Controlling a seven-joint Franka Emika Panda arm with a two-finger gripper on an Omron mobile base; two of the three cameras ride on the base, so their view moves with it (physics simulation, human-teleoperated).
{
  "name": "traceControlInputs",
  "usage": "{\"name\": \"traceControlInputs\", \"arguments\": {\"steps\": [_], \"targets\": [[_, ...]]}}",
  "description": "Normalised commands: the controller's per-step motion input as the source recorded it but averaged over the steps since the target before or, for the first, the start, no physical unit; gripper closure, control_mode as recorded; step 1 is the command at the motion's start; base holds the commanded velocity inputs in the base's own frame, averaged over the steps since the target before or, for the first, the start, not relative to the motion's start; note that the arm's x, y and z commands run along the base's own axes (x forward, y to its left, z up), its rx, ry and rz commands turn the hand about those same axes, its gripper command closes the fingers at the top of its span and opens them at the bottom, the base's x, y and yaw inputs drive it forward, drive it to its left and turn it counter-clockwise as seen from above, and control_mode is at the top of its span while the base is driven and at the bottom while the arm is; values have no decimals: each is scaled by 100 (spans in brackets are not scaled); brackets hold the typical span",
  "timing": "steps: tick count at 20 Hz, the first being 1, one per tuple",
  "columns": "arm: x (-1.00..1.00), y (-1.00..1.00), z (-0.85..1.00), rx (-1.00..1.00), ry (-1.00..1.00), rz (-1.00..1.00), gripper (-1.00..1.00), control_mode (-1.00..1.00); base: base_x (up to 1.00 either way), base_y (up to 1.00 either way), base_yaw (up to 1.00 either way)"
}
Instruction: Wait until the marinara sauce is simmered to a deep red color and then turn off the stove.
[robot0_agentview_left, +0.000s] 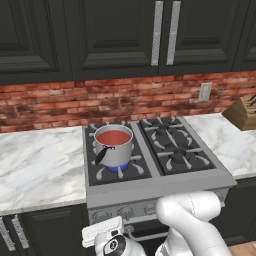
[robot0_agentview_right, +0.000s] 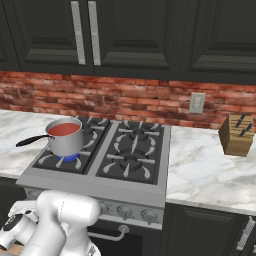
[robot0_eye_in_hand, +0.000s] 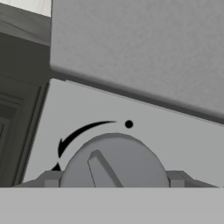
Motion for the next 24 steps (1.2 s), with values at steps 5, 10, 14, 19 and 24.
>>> {"name": "traceControlInputs", "arguments": {"steps": [5,10,14,19,24], "targets": [[0,0,0,0,0,0,100,-100,0,0,0],[0,0,0,0,0,0,100,-100,0,0,0],[0,0,0,0,0,0,100,-100,0,0,0],[0,0,0,0,0,0,100,-100,0,0,0],[0,0,0,0,0,0,100,-100,0,0,0]]}}
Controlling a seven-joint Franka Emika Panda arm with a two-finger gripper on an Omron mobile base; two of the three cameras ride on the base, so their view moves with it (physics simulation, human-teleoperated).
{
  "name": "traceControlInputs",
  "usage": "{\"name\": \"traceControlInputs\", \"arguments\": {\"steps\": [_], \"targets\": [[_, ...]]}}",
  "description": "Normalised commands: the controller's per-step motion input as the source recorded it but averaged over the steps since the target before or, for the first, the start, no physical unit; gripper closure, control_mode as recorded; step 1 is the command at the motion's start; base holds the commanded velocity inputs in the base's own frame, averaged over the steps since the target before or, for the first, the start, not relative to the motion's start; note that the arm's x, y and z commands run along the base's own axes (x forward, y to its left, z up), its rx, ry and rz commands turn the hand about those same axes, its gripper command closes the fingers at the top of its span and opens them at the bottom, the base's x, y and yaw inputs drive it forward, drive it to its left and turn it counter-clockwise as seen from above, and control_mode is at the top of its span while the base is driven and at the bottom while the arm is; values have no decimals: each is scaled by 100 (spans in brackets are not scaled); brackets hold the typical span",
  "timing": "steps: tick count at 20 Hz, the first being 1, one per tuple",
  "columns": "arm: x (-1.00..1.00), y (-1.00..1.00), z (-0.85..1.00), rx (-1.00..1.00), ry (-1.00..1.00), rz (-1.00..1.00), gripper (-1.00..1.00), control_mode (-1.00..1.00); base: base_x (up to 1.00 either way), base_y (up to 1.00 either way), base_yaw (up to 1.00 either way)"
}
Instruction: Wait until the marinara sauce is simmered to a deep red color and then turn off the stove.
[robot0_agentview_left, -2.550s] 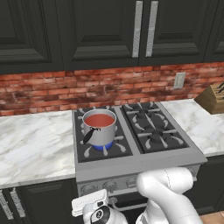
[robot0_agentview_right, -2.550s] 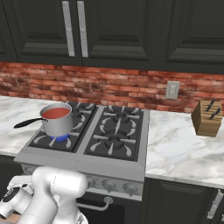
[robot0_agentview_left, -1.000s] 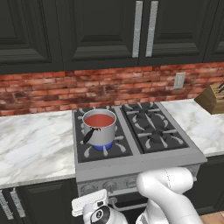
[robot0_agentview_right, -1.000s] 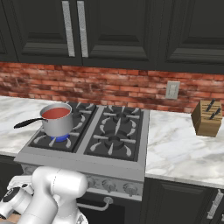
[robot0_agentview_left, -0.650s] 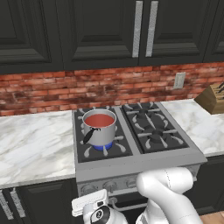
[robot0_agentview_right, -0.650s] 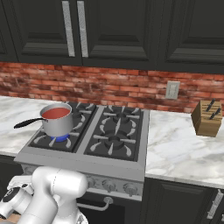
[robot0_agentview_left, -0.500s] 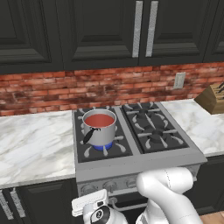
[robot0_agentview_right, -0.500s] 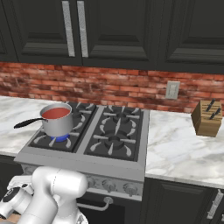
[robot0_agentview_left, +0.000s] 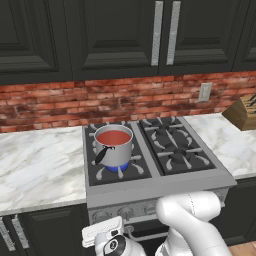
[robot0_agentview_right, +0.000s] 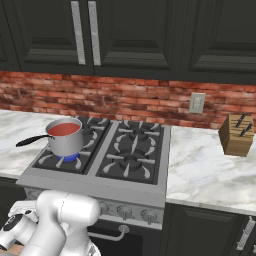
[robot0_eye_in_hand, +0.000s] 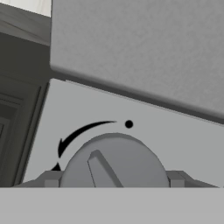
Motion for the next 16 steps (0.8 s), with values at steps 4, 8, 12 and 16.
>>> {"name": "traceControlInputs", "arguments": {"steps": [4,8,12,16], "targets": [[0,0,0,0,0,0,100,-100,0,0,0],[0,0,0,0,0,0,100,-100,0,0,0],[0,0,0,0,0,0,100,-100,0,0,0],[0,0,0,0,0,0,100,-100,0,0,0]]}}
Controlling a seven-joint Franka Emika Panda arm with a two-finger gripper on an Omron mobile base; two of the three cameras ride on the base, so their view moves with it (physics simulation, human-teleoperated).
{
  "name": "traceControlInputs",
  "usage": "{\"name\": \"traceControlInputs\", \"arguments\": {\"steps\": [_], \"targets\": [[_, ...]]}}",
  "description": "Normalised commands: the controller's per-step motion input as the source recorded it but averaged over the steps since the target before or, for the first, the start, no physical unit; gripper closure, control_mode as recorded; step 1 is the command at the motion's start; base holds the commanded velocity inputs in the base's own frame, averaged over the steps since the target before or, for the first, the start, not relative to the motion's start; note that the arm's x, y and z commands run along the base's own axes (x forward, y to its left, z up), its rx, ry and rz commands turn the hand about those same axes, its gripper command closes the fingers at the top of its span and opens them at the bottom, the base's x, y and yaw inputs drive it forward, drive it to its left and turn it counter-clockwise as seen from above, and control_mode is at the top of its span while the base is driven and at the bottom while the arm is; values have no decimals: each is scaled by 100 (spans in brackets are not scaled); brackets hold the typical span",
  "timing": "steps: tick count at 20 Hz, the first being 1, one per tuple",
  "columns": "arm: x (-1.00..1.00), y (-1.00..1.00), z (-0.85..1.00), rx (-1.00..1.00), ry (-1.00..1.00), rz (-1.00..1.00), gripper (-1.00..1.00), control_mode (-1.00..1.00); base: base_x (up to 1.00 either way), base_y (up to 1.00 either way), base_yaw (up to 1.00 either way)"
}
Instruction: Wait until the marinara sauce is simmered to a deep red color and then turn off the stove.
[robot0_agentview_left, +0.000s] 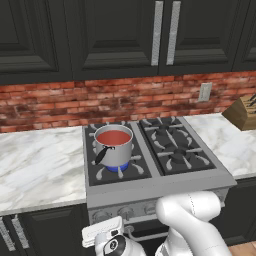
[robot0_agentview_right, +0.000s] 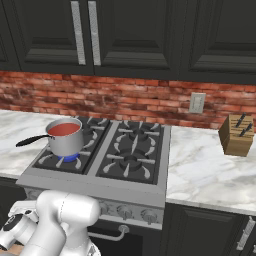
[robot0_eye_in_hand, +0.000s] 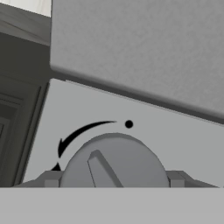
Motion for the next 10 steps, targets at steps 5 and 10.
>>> {"name": "traceControlInputs", "arguments": {"steps": [5,10], "targets": [[0,0,0,0,0,0,100,-100,0,0,0],[0,0,0,0,0,0,100,-100,0,0,0]]}}
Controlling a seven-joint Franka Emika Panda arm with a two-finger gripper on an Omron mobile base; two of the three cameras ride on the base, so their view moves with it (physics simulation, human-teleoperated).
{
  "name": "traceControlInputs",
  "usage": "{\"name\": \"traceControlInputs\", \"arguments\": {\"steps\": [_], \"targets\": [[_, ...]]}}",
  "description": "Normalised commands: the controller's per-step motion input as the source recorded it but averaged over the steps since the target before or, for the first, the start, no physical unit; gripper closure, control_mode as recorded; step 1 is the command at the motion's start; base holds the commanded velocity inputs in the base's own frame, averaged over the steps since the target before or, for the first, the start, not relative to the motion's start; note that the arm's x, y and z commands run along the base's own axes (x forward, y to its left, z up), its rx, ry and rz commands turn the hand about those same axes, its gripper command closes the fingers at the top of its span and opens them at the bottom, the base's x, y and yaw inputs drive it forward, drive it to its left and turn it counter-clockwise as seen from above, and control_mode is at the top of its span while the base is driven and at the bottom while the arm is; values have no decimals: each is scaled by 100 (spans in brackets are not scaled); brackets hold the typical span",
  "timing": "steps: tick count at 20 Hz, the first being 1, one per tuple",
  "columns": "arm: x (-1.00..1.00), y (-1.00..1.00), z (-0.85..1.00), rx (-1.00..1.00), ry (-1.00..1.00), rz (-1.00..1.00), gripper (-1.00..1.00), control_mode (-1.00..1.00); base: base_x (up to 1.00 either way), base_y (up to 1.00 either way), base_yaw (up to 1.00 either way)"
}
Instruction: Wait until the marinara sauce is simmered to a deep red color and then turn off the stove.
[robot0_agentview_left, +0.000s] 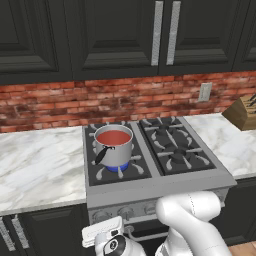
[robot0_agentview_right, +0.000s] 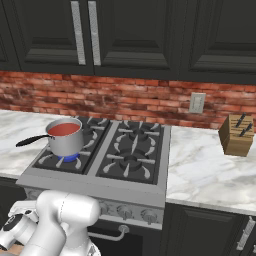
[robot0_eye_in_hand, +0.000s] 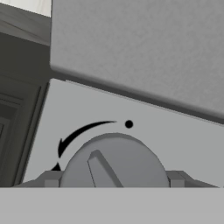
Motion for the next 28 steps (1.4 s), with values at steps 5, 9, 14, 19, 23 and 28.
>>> {"name": "traceControlInputs", "arguments": {"steps": [5,9,14,19,23,28], "targets": [[0,0,0,0,0,0,100,-100,0,0,0],[0,0,0,0,0,0,100,-100,0,0,0],[0,0,0,0,0,0,100,-100,0,0,0],[0,0,0,0,0,0,100,-100,0,0,0],[0,0,0,0,0,0,100,-100,0,0,0],[0,0,0,0,0,0,100,-100,0,0,0]]}}
